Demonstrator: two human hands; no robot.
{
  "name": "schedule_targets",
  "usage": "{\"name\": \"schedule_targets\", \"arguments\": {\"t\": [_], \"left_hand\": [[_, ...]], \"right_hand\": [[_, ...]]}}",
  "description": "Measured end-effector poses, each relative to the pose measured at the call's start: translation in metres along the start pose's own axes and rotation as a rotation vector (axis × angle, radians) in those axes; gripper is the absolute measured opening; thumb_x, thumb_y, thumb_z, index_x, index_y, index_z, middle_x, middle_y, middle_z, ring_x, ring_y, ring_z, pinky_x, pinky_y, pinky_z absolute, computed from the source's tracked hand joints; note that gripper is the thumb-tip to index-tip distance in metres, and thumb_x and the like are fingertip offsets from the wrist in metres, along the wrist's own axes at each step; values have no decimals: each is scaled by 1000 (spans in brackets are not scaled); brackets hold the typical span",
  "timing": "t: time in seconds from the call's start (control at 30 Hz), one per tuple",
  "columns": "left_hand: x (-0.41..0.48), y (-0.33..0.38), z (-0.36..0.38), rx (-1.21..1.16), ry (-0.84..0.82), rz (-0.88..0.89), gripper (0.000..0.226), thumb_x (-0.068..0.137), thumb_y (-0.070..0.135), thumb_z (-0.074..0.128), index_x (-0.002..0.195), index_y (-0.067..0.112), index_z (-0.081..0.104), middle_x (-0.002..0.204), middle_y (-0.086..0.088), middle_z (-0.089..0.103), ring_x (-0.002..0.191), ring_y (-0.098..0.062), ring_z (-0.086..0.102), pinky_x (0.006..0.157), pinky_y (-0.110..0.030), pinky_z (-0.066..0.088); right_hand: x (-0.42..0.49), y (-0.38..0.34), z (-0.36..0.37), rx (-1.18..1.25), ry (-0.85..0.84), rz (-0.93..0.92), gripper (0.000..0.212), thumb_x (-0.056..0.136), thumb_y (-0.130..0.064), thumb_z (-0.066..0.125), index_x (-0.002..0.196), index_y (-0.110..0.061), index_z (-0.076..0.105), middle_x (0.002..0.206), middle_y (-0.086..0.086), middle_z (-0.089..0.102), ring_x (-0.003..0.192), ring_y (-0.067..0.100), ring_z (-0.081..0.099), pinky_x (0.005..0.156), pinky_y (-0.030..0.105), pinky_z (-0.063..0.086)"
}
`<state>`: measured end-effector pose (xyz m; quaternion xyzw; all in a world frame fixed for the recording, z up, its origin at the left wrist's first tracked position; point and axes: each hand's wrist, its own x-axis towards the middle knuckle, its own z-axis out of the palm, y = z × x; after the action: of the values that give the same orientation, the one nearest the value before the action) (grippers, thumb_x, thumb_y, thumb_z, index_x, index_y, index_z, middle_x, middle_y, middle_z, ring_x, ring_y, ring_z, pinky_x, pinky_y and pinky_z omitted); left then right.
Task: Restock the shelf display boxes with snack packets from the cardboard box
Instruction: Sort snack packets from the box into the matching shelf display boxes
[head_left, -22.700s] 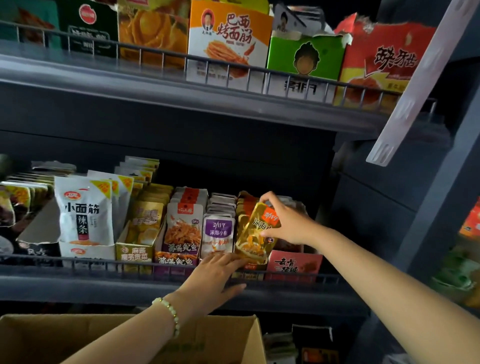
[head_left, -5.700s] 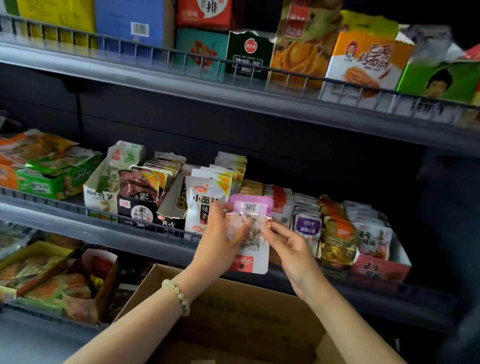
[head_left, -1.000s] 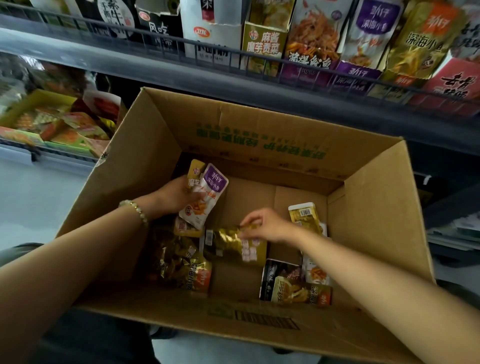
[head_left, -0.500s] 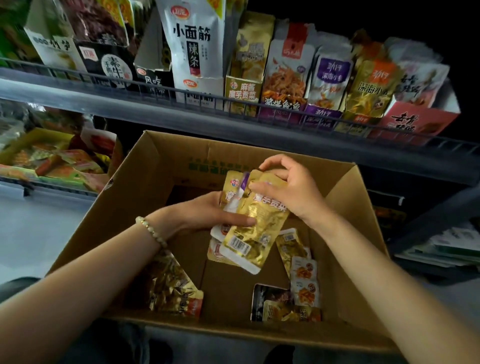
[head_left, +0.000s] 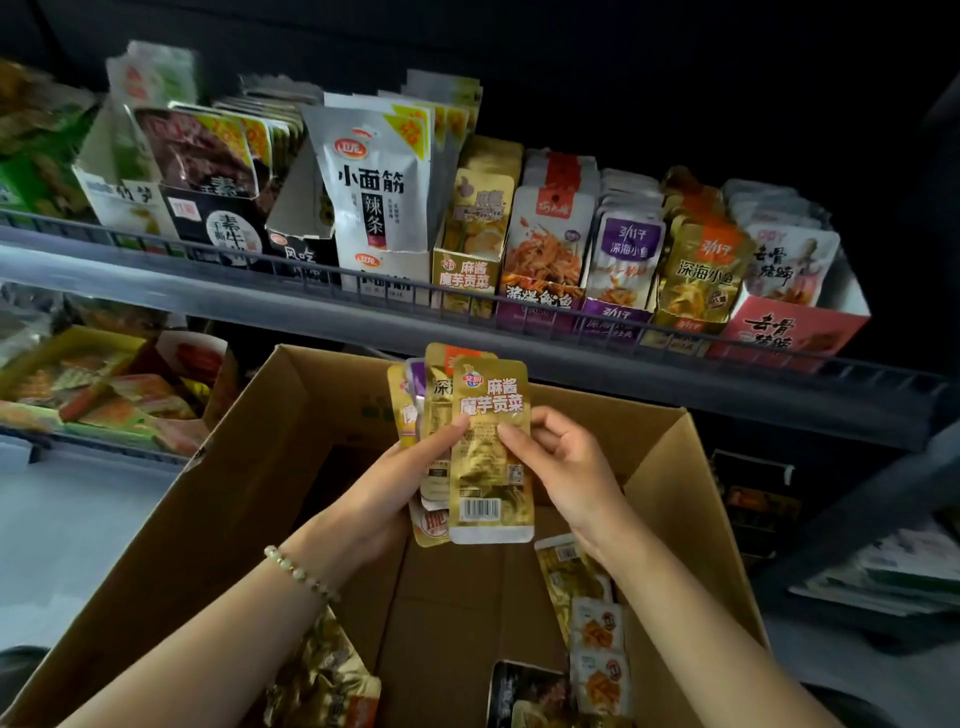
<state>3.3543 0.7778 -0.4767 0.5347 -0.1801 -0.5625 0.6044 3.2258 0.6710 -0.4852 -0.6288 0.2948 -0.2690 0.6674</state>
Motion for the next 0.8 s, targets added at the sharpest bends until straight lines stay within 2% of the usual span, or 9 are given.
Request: {"name": "schedule_targets", "arguments": {"t": [0.07, 0.13, 0.27, 0.37, 0.43, 0.5, 0.6, 0.7, 0.8], "left_hand": [[2, 3, -3, -63, 18, 21, 38, 84, 37, 60, 116, 17, 64, 109, -7, 73, 100, -25, 70, 93, -43, 51], [4, 6, -5, -115, 64, 90, 30, 90, 32, 55, 114, 17, 63, 106, -7, 73, 96, -23, 71, 83, -38, 54], [8, -3, -2, 55, 156, 202, 30, 98, 22, 47, 126, 12, 55, 108, -8, 71, 93, -17, 70, 75, -28, 57], [8, -15, 8, 166, 85, 226, 36, 97, 22, 45, 132, 13, 47, 110, 0, 67, 95, -7, 67, 72, -16, 55], [7, -16, 12, 187, 28, 250, 41, 92, 31, 46, 131, 21, 45, 114, 4, 65, 101, -5, 65, 75, -14, 53], [8, -14, 12, 176, 40, 243, 44, 86, 35, 50, 127, 20, 50, 111, 2, 67, 102, -10, 66, 75, -14, 53], [4, -9, 9, 99, 55, 187, 24, 92, 16, 55, 114, 9, 62, 99, -7, 74, 86, -15, 72, 65, -17, 54], [-2, -3, 7, 86, 19, 120, 15, 94, 12, 55, 107, 11, 63, 86, -3, 76, 73, -14, 73, 55, -19, 54], [-2, -3, 4, 136, 20, 77, 12, 90, 14, 62, 102, 12, 62, 78, 1, 76, 68, -13, 73, 52, -18, 53]], "right_hand": [[2, -3, -3, 11, 44, -57, 18, 85, -24, 63, 101, -15, 62, 101, 3, 73, 94, 17, 70, 77, 29, 57], [3, -8, -14, -34, 155, -138, 17, 85, -31, 61, 101, -24, 63, 98, -2, 73, 91, 15, 69, 78, 31, 57], [1, 0, -19, -354, 227, -256, 26, 95, -30, 53, 119, -24, 60, 101, -11, 69, 86, 1, 66, 69, 16, 52], [3, 15, -3, -630, 198, -320, 34, 96, -34, 49, 125, -21, 60, 115, -12, 62, 106, -4, 58, 89, 12, 46], [4, 16, 6, -544, 107, -266, 34, 96, -42, 40, 119, -28, 62, 118, -13, 61, 111, 0, 56, 92, 15, 46], [4, 15, 9, -306, -52, -133, 36, 94, -47, 35, 113, -37, 63, 121, -10, 58, 109, 5, 57, 80, 22, 54], [6, 10, 6, -286, -32, -144, 25, 95, -32, 51, 118, -35, 60, 120, -3, 50, 101, 12, 57, 70, 21, 55], [11, 4, -8, -342, 56, -152, 50, 86, -22, 68, 128, -37, 46, 120, -6, 51, 97, 12, 56, 72, 17, 51], [10, 2, -18, -158, -68, -40, 64, 83, -12, 70, 133, -37, 38, 117, -3, 63, 103, 11, 64, 79, 20, 52]]}}
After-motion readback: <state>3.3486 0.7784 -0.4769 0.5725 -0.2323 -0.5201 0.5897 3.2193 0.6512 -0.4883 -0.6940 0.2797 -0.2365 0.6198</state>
